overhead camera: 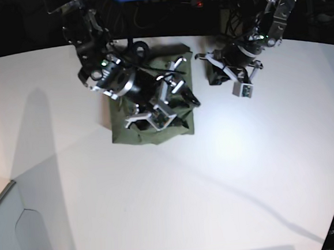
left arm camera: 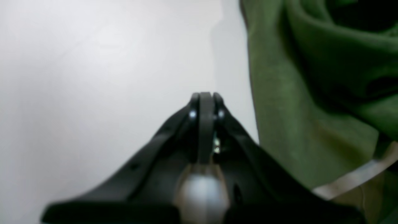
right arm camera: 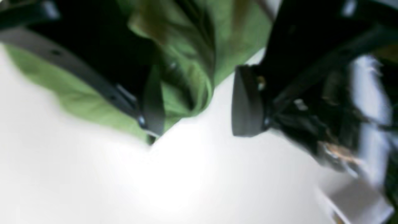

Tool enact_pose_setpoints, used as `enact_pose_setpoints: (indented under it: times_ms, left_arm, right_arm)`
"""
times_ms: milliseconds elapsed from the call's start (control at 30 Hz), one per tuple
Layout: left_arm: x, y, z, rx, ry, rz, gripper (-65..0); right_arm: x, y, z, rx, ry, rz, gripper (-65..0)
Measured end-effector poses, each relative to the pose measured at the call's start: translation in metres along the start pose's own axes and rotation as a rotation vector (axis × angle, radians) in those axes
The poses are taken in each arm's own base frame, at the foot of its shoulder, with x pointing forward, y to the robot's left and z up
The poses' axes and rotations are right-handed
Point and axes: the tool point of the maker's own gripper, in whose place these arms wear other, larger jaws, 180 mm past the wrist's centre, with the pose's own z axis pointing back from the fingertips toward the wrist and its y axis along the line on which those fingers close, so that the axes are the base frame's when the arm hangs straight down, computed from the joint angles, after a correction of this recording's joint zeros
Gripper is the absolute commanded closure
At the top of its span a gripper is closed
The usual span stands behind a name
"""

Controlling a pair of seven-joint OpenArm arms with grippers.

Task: Layout the t-shirt on the table in an organized manner, then fold the t-shirt properly
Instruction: 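Release the folded shirt and lift both grippers away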

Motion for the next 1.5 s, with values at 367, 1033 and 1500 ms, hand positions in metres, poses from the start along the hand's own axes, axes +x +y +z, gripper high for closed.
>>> enact_pose_setpoints:
  times_ms: [367,1033,1500]
  left_arm:
    - [0.002,-0.002,0.0,-0.004,-0.003,-0.002,-0.5]
    - [0.037,0.08,0.046,0.21,-0.154,0.114,-30.5]
    - [0.025,0.098,0.066,0.267,-0.151,0.142,-30.8]
  right_arm:
    - [-0.026,-0.053,0.077,-0.262,0.034,-0.079,-36.4]
    - [-0.055,0.003,0.027,-0.056,0.101,-0.119,-36.5]
    - [-0.041,0.056,0.033,0.097,0.092,-0.01,-36.5]
